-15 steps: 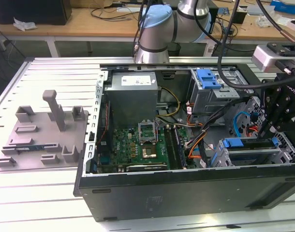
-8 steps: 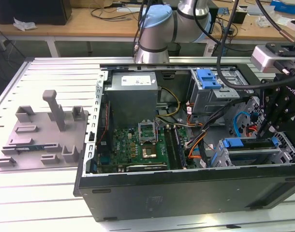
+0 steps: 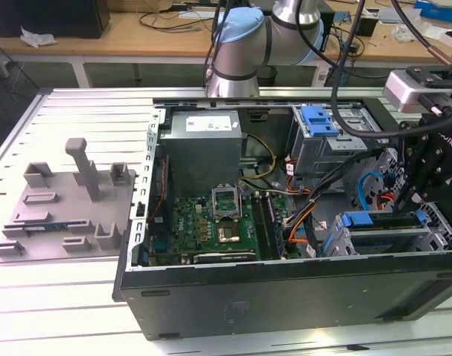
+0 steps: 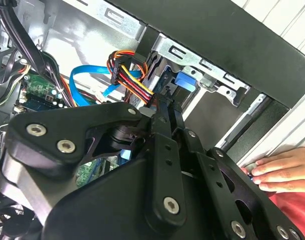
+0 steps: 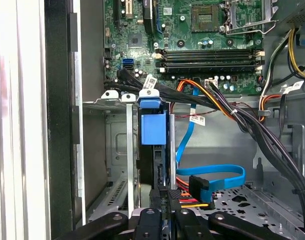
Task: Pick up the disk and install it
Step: 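Insert the first disk wire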
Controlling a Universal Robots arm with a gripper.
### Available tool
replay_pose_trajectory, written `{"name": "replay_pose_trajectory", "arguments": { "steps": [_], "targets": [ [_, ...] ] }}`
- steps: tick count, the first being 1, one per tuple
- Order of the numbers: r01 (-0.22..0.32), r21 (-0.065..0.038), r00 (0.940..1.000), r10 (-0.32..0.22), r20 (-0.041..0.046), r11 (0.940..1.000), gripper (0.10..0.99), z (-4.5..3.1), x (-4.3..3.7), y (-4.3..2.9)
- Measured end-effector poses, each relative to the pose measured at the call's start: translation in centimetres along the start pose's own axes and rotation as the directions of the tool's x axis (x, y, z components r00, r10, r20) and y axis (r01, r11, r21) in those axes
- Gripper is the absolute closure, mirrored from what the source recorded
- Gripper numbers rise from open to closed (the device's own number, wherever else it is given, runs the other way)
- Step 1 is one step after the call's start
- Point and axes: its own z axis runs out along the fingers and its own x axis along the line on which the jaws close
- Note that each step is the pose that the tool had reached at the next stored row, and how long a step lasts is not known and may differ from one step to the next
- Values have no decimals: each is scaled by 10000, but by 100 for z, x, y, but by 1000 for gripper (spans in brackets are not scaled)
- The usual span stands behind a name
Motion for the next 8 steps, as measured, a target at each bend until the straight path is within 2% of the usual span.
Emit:
{"name": "replay_pose_trajectory", "arguments": {
  "steps": [8],
  "targets": [
    [-1,6,10000,1,13,10000,918,46,-2,3]
  ]
}}
